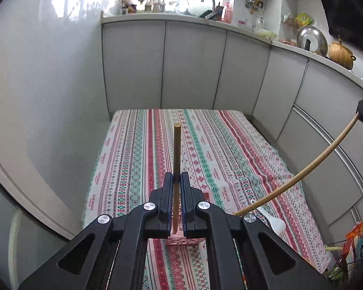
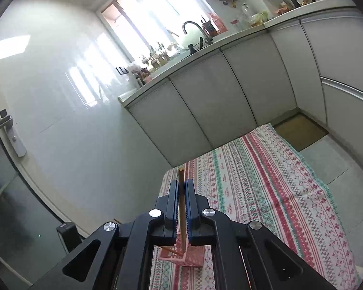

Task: Organize utensils
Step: 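Carry both chopsticks over the pink basket and open both tools to drop them in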

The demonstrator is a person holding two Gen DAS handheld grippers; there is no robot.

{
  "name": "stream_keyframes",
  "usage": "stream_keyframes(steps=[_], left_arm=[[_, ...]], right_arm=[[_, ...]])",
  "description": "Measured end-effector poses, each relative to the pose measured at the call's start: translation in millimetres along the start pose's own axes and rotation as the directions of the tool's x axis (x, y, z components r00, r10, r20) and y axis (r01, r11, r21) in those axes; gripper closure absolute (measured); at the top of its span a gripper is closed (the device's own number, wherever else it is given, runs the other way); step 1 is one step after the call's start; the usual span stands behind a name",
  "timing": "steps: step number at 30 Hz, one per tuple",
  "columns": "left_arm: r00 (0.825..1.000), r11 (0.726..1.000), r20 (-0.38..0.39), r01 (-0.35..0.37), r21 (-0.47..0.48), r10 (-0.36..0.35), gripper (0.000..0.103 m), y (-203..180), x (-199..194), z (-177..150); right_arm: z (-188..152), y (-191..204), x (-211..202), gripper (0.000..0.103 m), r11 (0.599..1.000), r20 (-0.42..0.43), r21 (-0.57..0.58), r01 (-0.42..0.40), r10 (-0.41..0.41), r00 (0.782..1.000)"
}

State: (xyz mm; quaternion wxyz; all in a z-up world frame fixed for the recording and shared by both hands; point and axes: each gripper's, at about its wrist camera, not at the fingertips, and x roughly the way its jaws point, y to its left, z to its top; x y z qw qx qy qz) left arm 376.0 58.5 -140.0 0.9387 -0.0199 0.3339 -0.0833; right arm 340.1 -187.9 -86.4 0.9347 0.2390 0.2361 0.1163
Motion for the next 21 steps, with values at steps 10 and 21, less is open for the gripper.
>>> stream_keyframes(steps=[10,21], left_arm=[[0.996,0.996,-0.006,0.085,-0.010,-0.085,0.096,1.2,-2.8,-2.7],[0.998,0.997,-0.002,0.063,-0.050,-0.063,0.075,18.1,-24.5,-3.7]], right_arm=[[-25.0,20.7,52.4,0.098,0.996,-0.070,-0.090,0.010,-0.016,0.997],[-51.9,36.4,91.0,0.098,0.981,-0.151,-0.188,0.041,-0.070,0.986]])
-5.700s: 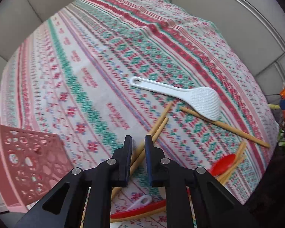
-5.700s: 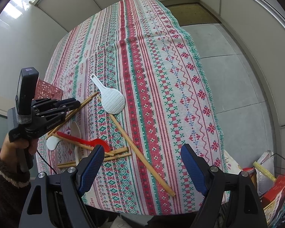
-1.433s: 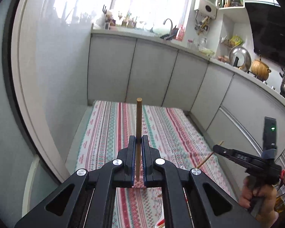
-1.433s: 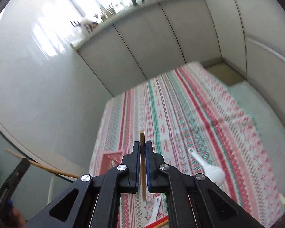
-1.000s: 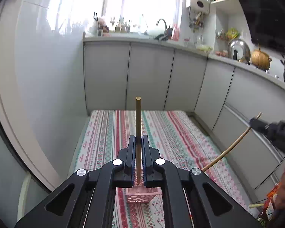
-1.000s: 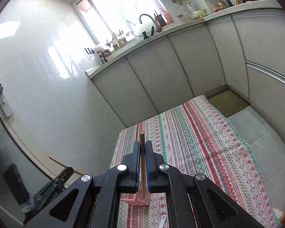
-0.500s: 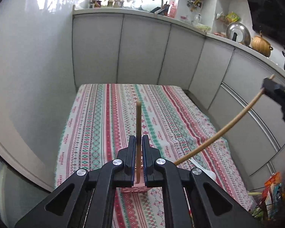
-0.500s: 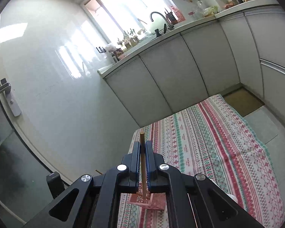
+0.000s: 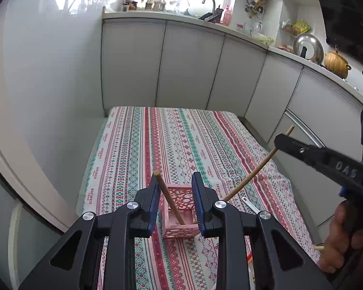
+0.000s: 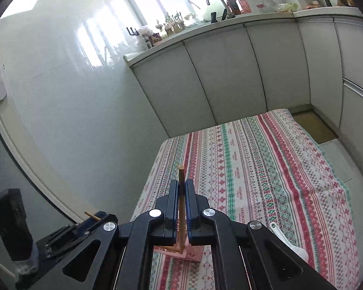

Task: Organize utensils
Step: 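Carry both chopsticks over the pink basket and open both tools to drop them in, then move both tools back down to the remaining chopsticks on the tablecloth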

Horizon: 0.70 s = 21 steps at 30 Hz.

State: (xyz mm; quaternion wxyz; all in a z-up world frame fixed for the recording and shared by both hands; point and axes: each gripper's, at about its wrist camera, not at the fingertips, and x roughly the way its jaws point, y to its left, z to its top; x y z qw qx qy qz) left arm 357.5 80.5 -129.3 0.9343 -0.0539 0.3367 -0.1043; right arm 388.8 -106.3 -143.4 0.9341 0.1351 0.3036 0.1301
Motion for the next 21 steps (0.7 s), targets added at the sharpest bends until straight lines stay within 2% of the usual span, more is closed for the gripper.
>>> stream_keyframes(steps=[4,8,11,14,20,21], left_arm=[[1.000,1.000,-0.001,-0.004,-0.015,0.004,0.073,4.2,-4.9,1.0],[1.000,1.000,0.015,-0.004,-0.026,0.004,0.053,5.2,-14.8,2.1],[1.000,1.000,0.027,-0.008,-0.029,0.009,0.045,6.2,-23.1,2.7],[0.999,0.999,0.023,-0.024,-0.031,0.025,0.040,8.2,-29.1,2.6],[0.999,0.998,-0.001,-0.050,-0.046,0.050,0.029,11.8,-47.0,0.1],[0.999,0.997,-0.007,-0.054,-0.053,0.054,0.027,13.0,-51.4,-0.7]], right_arm=[[-3.7,12.8,9.4,0.098,0.999,-0.012,-0.049,0.011,-0.011,1.000],[-7.6,18.4,19.4,0.096,0.998,-0.035,-0.058,-0.030,0.028,0.999],[-5.1,12.9,19.6,0.093,0.998,-0.050,-0.021,-0.051,0.050,0.997],[0.2,5.2,9.5,0.086,0.998,-0.044,0.007,-0.068,0.068,0.997],[3.7,-11.3,-19.7,0.084,0.998,-0.075,0.019,-0.055,0.057,0.996],[2.9,-15.9,-26.0,0.078,0.999,-0.087,0.022,-0.048,0.050,0.995]])
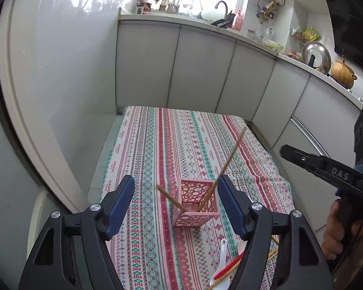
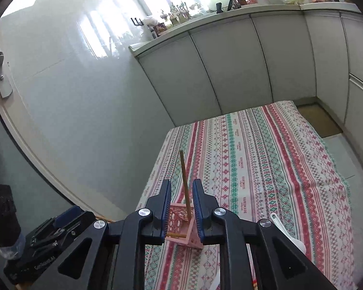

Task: Organize utensils
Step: 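Move both tools back down to the remaining chopsticks on the tablecloth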

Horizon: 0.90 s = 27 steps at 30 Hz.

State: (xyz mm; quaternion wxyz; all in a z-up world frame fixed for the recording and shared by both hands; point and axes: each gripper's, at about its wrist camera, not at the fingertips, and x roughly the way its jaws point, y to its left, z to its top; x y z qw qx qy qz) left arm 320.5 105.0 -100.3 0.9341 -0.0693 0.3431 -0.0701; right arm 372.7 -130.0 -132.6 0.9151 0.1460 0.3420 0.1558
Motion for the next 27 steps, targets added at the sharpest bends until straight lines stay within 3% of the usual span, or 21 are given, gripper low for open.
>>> stream_keyframes(steps=[1,2,3,10,17,27], left_arm=[[1.000,1.000,-0.010,-0.005,-0.009,0.005,0.026,0.6,-4.2,-1.1],[1.000,1.000,-0.021,-0.003,-0.018,0.003,0.025,1.3,-8.3,-2.3],[0.999,1.000,-0.034,0.001,-0.025,-0.002,0.023,2.0,-11.8,-4.1],[0.985,1.000,-0.174,0.018,0.011,-0.016,0.018,-10.5,-23.4,-27.3],[0.960,0.988,-0.280,0.065,0.141,-0.023,0.018,-49.3,-17.6,-60.1],[0.891,0.937,-0.446,0.218,0.271,-0.078,0.019,-125.0,23.1,-99.5]], right_arm=[[-0.9,-3.5,-5.5,0.072,1.000,-0.011,0.003,0.013,-0.013,1.000],[-2.8,-7.5,-12.1,0.052,1.000,-0.019,0.005,0.031,-0.030,0.999],[-4.6,-11.1,-18.3,0.045,0.999,-0.029,0.000,0.049,-0.049,0.998],[-21.1,-44.0,-47.0,0.045,0.989,-0.146,-0.007,0.148,-0.148,0.978],[-50.5,-91.6,-59.6,0.040,0.976,-0.265,0.022,0.218,-0.204,0.942],[-87.9,-152.9,-65.6,0.039,0.949,-0.368,0.048,0.311,-0.272,0.889]])
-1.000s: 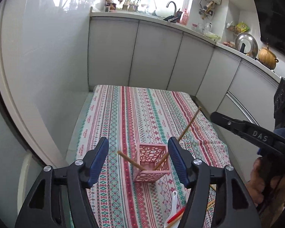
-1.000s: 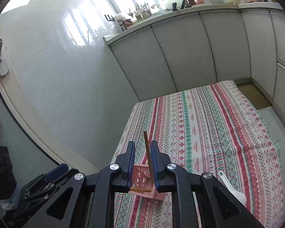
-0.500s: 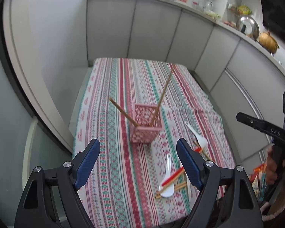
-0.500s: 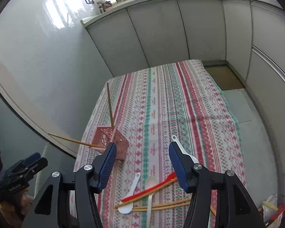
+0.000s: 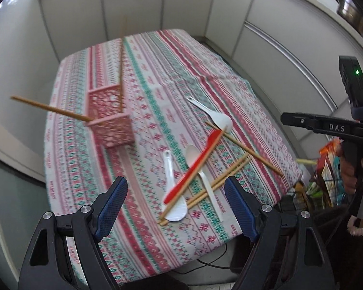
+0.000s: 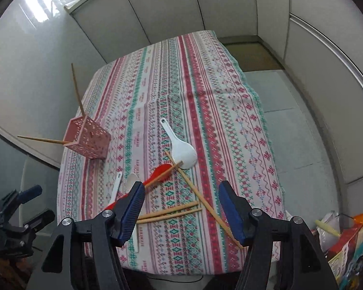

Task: Organize utensils
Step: 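Move both tools back down to the remaining chopsticks on the tablecloth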

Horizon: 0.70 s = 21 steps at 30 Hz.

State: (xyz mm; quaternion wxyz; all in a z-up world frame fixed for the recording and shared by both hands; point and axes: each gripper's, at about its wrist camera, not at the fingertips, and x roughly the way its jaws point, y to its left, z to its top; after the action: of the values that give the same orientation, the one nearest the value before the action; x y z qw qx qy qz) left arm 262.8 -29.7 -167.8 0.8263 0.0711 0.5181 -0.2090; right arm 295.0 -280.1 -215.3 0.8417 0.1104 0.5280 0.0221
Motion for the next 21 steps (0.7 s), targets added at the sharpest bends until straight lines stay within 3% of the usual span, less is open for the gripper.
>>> stream_keyframes(steps=[4,12,17,21], left_arm=[[1.000,0.997,-0.024,0.003,0.075,-0.002,0.023,-25.7,31.1,7.1],[0.999,0.961,-0.047,0.018,0.277,-0.005,0.066,-64.7,97.0,9.7],[0.997,0.929,-0.062,0.058,0.367,-0.038,0.076,-79.2,125.0,13.7],[0.995,0.918,-0.088,0.077,0.388,-0.046,0.085,-88.8,144.4,23.0]], right_arm=[[-3.7,-15.8,8.1,0.038,1.000,-0.024,0.004,0.028,-0.028,0.999],[-13.7,-33.6,27.3,0.038,0.999,-0.079,-0.015,0.038,-0.039,0.996],[-12.2,-46.3,37.5,0.038,0.999,-0.103,0.011,0.032,-0.031,0.994],[-7.9,-54.2,44.5,0.038,0.999,-0.120,0.035,0.027,-0.023,0.993]])
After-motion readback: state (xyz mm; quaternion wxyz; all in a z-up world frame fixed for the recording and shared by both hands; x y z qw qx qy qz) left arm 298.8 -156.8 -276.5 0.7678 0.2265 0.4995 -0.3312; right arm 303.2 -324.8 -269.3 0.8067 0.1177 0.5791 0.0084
